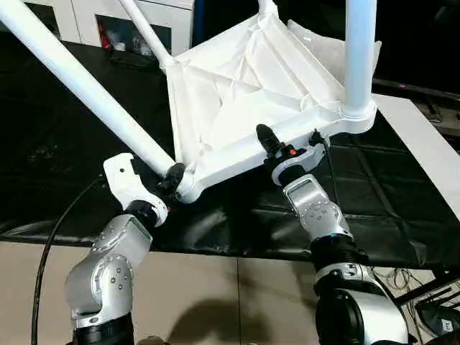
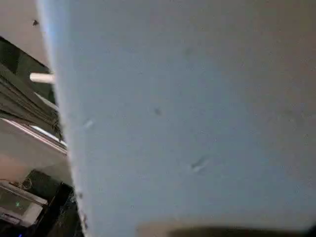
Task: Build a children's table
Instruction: Flip table
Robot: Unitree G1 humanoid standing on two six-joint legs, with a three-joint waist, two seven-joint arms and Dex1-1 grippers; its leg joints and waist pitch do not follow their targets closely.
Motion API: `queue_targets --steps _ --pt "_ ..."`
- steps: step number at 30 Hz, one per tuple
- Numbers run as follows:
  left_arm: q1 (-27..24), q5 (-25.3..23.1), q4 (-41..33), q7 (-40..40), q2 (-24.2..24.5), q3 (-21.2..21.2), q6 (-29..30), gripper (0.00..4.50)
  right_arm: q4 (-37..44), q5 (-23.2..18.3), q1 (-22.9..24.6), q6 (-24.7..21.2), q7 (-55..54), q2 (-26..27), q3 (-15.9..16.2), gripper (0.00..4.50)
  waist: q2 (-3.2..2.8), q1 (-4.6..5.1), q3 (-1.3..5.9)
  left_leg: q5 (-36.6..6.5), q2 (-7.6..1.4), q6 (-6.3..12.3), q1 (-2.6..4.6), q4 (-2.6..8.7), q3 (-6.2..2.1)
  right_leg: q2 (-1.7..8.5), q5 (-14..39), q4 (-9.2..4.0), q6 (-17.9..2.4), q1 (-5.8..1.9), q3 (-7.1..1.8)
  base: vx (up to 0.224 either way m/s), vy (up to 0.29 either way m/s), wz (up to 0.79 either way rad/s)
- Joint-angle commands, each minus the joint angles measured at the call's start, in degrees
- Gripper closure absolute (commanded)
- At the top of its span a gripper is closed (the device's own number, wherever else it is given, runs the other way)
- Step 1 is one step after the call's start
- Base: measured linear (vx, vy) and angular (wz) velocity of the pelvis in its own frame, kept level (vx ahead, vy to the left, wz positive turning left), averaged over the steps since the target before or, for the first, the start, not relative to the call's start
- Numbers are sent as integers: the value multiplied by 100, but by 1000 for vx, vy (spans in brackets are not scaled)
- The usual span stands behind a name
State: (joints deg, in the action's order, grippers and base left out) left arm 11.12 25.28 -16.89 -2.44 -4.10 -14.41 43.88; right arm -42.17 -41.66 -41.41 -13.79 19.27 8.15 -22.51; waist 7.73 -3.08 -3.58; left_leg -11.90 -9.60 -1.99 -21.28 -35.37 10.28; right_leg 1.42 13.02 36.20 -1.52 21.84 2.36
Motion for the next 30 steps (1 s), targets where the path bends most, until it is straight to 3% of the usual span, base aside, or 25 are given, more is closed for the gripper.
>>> queue_targets --steps 1,2,5,6,14,18,19,24,28,30 --pt "-139 259 206 -458 -162 850 424 244 162 -49 -290 -157 217 473 215 250 -121 -16 367 90 -434 103 133 411 -139 677 -510 -304 -1036 -249 -322 0 0 0" --pt "-159 278 177 -531 -132 874 394 188 161 -44 -294 -133 192 475 205 251 -105 -13 369 89 -435 97 134 408 -136 673 -512 -305 -1033 -245 -324 0 0 0" --pt "-279 149 122 -656 94 910 221 174 176 31 -330 66 11 418 155 251 -168 -6 364 29 -432 45 138 420 -140 664 -447 -306 -1016 -235 -320 0 0 0" --pt "-321 155 99 -644 109 846 193 174 167 63 -344 189 -105 382 103 252 -148 -2 367 -18 -433 0 144 416 -130 667 -436 -311 -1020 -239 -325 0 0 0" --pt "-567 372 -256 -944 243 690 26 128 224 161 -374 607 -491 81 -139 252 -167 -15 359 -71 -429 -19 135 420 -123 661 -485 -304 -1048 -243 -331 0 0 0" --pt "-775 438 -471 -1294 531 865 58 95 569 279 -225 626 -631 5 -52 252 -189 -38 346 -157 -432 -84 161 434 -115 640 -303 -316 -970 -212 -324 0 0 0" --pt "-884 372 -587 -1467 735 1011 47 73 707 442 -144 650 -751 -73 47 252 -195 -45 345 -120 -430 -121 155 439 -126 634 -262 -313 -917 -220 -316 0 0 0" --pt "-1175 30 -1103 -1954 1501 1512 -125 46 1305 1443 253 681 -1311 -554 598 252 -223 -29 336 -131 -411 -254 166 444 -112 605 -139 -312 -701 -196 -324 0 0 0" --pt "-1120 178 -1429 -2039 1685 1444 7 23 1708 1604 423 400 -1614 -732 647 252 -247 -35 276 -760 -403 -514 190 489 -104 587 576 -391 -584 -144 -334 0 0 0" --pt "-1031 343 -1770 -2284 2159 1370 217 10 2121 1707 567 25 -1879 -913 688 252 -249 -58 280 -860 -390 -586 196 496 -114 575 812 -392 -474 -138 -341 0 0 0"
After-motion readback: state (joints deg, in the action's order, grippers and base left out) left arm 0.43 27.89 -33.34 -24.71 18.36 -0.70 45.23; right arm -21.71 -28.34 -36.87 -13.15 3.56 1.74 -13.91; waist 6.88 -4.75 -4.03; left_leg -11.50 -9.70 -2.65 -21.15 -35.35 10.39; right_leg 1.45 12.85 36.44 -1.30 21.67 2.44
